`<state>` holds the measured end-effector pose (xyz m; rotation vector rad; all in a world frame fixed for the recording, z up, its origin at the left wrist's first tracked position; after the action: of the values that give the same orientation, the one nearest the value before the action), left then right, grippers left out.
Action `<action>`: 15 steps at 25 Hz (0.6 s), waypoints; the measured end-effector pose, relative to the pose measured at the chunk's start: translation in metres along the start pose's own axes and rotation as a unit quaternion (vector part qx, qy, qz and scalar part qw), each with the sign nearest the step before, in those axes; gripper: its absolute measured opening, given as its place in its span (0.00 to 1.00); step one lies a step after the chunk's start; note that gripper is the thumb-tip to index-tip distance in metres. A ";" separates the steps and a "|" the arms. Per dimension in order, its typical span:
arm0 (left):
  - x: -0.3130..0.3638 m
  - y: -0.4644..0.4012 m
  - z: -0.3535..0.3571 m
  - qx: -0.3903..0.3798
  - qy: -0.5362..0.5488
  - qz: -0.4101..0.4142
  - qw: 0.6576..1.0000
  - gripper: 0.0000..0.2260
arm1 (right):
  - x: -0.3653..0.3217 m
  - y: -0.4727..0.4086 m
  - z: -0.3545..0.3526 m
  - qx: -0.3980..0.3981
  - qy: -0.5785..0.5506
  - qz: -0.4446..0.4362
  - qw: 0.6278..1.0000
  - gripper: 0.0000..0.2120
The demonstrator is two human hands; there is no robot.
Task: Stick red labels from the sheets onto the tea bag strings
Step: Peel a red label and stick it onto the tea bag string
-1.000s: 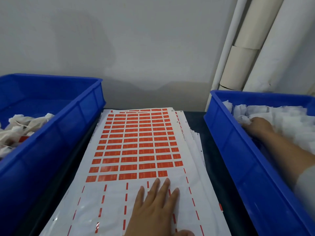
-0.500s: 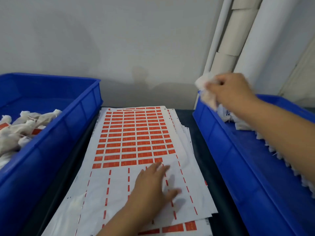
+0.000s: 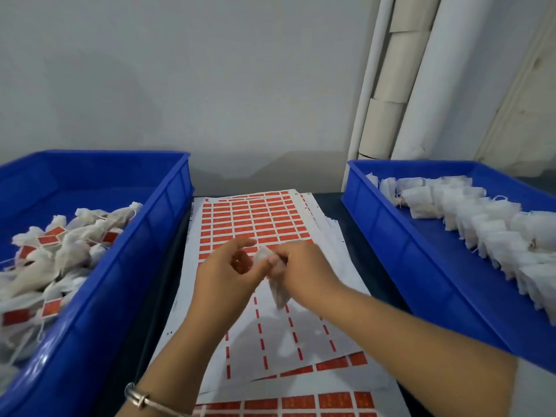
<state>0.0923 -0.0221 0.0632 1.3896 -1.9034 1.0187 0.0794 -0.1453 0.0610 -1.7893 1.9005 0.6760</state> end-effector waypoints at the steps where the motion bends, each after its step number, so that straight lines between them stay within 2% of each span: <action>1: -0.008 0.000 0.005 -0.005 -0.003 -0.012 1.000 0.13 | 0.002 -0.001 0.010 0.002 0.012 0.005 1.000 0.12; 4: -0.029 0.001 0.014 -0.013 -0.004 -0.029 0.999 0.02 | 0.017 -0.001 0.026 0.056 -0.053 0.021 0.997 0.12; 7: -0.041 0.001 0.016 -0.041 -0.058 -0.014 0.997 0.06 | 0.036 0.004 0.028 0.109 -0.123 0.047 0.985 0.12; 9: -0.039 0.001 0.019 -0.067 -0.115 0.024 0.991 0.06 | 0.044 0.006 0.030 0.129 -0.075 0.022 0.988 0.20; 11: -0.034 0.004 0.023 -0.080 -0.138 0.053 0.986 0.04 | 0.039 0.008 0.035 0.129 0.008 -0.048 0.990 0.24; 13: -0.030 0.009 0.028 -0.082 -0.132 0.067 0.986 0.06 | 0.032 0.008 0.042 0.111 0.018 -0.108 0.988 0.22; 15: -0.030 0.011 0.028 -0.082 -0.131 0.072 0.985 0.06 | 0.031 0.006 0.045 0.111 0.010 -0.126 0.986 0.19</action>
<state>0.0907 -0.0282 0.0216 1.3602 -2.2519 0.7530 0.0704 -0.1413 0.0067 -1.8520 1.6495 0.3454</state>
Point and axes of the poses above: each hand's wrist, its own y-axis away from the middle knuckle, its own z-axis out of the palm, x = y × z, the point moved 5 cm from there along -y, towards the middle knuckle, and after that the axes turned 5 degrees about -x, right-handed, at the moved point
